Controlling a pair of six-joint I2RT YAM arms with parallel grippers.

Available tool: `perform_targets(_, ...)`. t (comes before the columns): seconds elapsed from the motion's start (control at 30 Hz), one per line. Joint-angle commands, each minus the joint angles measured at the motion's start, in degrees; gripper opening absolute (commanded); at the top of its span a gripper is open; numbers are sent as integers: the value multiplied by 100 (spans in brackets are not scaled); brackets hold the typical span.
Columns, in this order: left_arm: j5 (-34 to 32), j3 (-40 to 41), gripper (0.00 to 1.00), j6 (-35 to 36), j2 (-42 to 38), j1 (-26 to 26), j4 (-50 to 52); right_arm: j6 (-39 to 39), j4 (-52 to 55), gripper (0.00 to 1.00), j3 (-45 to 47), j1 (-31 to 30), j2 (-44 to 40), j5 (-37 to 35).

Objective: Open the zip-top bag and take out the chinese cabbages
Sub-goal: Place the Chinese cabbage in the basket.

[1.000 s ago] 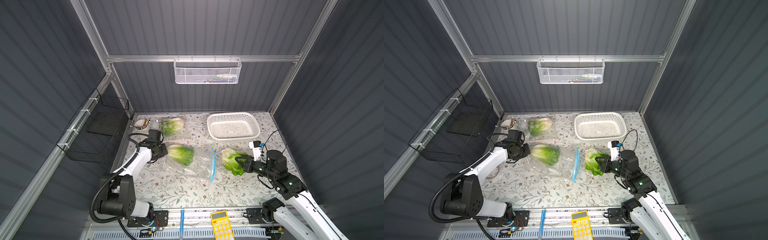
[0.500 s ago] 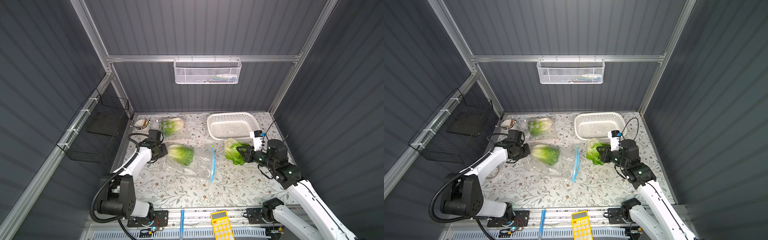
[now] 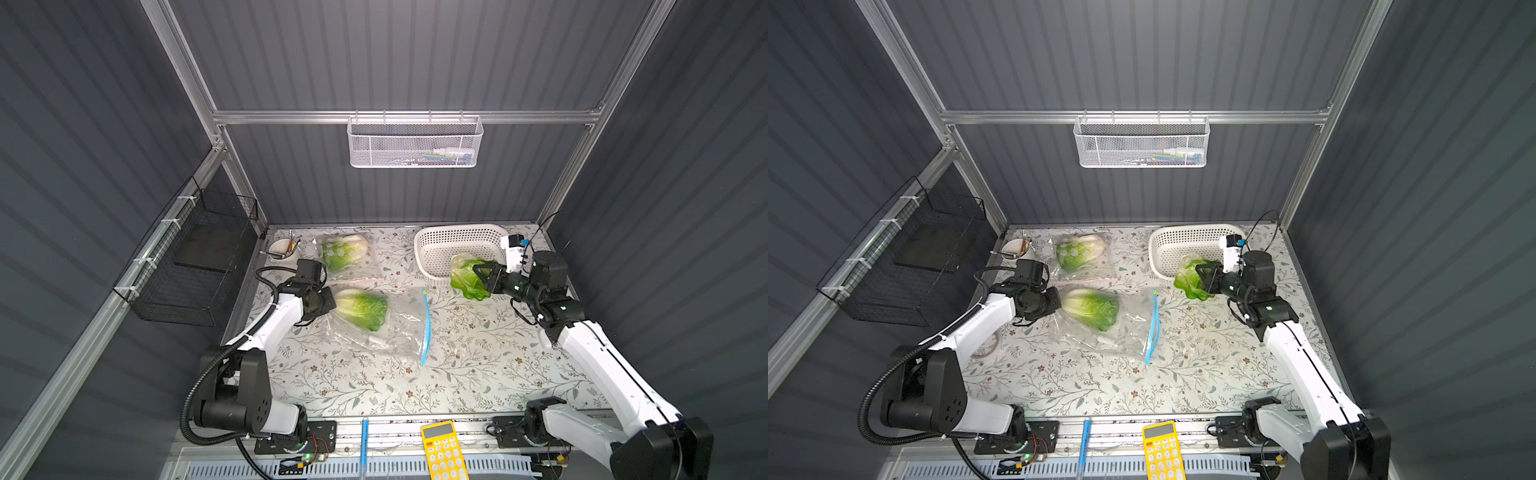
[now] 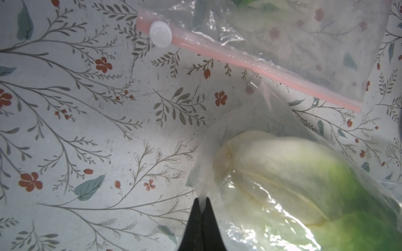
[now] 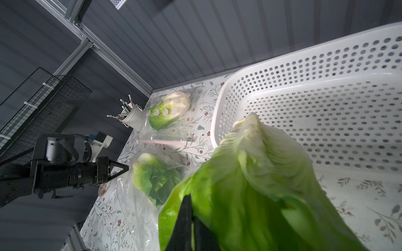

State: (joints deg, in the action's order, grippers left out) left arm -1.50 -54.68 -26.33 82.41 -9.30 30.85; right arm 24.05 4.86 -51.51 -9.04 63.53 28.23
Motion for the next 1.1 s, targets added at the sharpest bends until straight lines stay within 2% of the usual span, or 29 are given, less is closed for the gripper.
perform_targets(0.0,71,-127,0,92,-22,34,110,-143,-491,0,-411,110,379,321)
perform_targets(0.47,51,-122,0,145,-7,34,102,338,-1331,0,-1344,201,2165,696)
perform_targets(0.83,35,-102,0,198,2,34,71,1382,-2427,0,-1908,207,3577,952)
perform_targets(1.07,162,-94,0,202,29,34,33,1560,-2761,0,-1834,183,3906,544)
